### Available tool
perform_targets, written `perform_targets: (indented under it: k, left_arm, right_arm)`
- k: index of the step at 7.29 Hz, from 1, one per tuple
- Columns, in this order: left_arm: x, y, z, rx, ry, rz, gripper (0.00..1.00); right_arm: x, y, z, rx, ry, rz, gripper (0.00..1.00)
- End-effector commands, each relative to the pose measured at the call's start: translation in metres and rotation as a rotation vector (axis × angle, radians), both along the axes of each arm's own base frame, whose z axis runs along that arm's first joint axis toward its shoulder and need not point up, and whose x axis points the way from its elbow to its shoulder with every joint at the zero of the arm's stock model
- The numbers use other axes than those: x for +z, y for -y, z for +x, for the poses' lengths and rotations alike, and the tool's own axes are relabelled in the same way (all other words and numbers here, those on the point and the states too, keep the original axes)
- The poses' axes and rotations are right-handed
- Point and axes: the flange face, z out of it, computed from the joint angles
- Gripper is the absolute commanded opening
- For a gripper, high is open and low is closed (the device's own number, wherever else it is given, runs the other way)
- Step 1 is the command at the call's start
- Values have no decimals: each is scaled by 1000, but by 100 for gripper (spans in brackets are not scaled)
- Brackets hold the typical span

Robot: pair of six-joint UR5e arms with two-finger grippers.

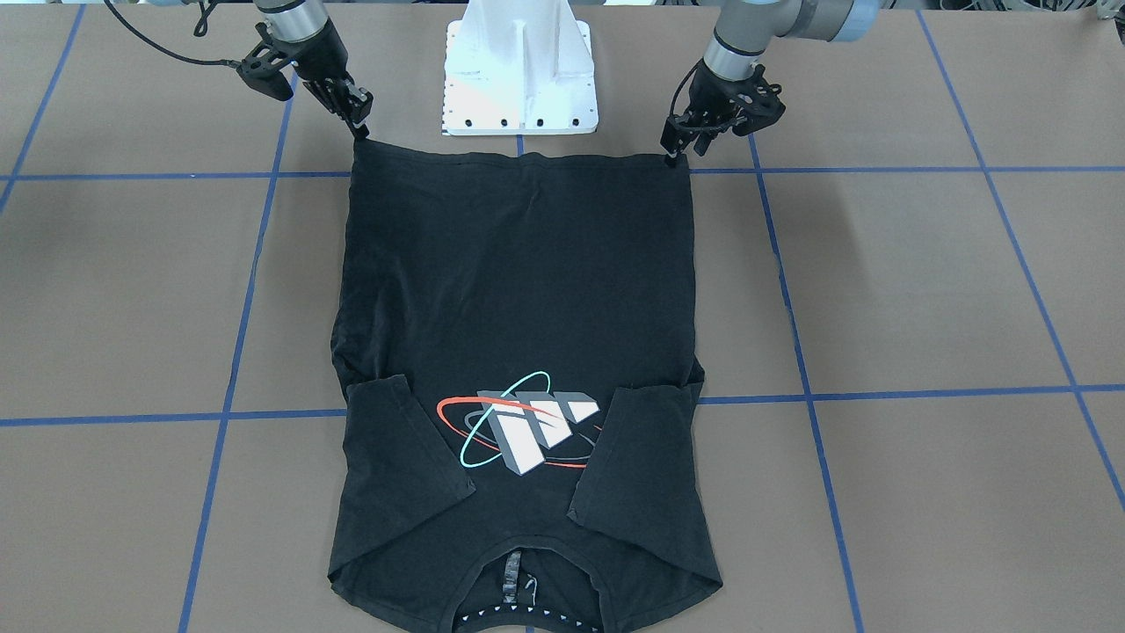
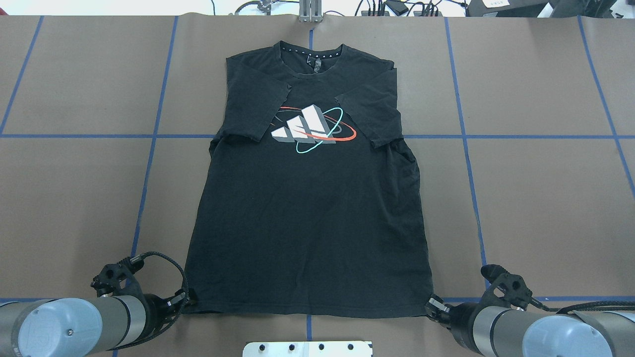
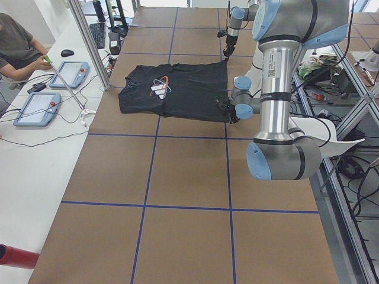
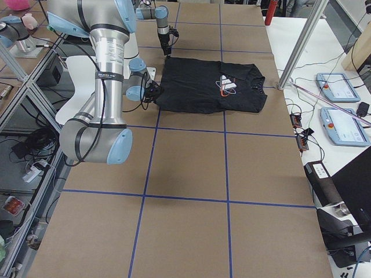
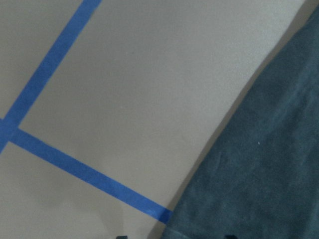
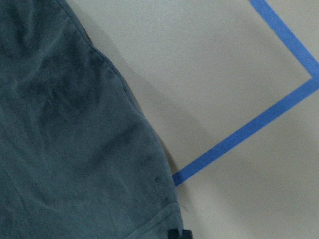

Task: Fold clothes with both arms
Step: 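Move the left gripper to the other hem corner and grasp both corners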

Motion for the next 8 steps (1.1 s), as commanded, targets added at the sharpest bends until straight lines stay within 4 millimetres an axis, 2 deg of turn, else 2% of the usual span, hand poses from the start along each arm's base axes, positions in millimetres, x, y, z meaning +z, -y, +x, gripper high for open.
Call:
perform_targets:
  k: [1,2,3,4,6,8]
  left_arm:
    - [3,-7,5,10,3,-7,62]
    - [1,-7,7,10,0,-9,56]
    - [-3,-6,9,-1,-9,-24,33]
    - [-6,-6,9,-1,-16,-27,0]
    - [-10,-4,5,-3,-23,-23,0]
    - [-28,-2,-9,-6,-57,-21,0]
  right_arm:
    - [1,0,0,-1,-2,-1,0]
    - [1,0,0,-1,-2,-1,0]
    - [1,0,0,1,-2,0,0]
    - [1,0,0,-1,-2,-1,0]
    - [1,0,0,-1,-2,-1,0]
    - [0,1,1,1,-1,-1,0]
